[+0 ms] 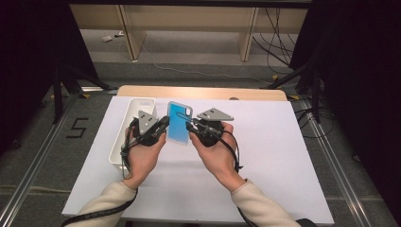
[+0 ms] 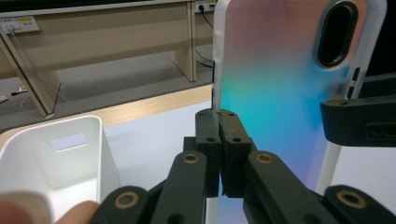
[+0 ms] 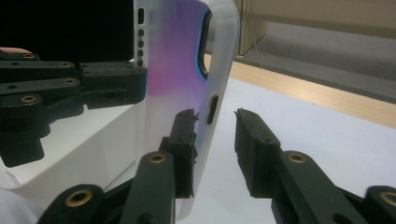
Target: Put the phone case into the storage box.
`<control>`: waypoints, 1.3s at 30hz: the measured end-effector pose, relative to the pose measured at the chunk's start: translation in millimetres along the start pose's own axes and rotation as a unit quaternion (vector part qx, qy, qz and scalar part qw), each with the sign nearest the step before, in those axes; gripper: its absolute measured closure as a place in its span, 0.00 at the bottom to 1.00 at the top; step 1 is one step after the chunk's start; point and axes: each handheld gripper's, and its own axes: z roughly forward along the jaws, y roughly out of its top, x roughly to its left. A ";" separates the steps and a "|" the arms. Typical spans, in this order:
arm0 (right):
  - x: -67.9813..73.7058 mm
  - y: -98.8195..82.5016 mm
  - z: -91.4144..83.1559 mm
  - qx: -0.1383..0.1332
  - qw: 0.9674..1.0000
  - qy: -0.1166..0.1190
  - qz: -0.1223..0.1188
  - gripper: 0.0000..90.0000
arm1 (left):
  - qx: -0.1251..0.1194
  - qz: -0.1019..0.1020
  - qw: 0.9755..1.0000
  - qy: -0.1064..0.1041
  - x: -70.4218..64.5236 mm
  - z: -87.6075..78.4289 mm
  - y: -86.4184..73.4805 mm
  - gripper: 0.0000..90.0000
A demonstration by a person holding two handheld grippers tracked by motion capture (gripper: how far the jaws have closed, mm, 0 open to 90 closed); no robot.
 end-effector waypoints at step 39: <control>-4.3 2.5 -1.8 -0.066 0.993 0.053 -0.086 0.18 | -0.007 -0.018 0.999 0.030 21.3 -0.9 5.8 0.98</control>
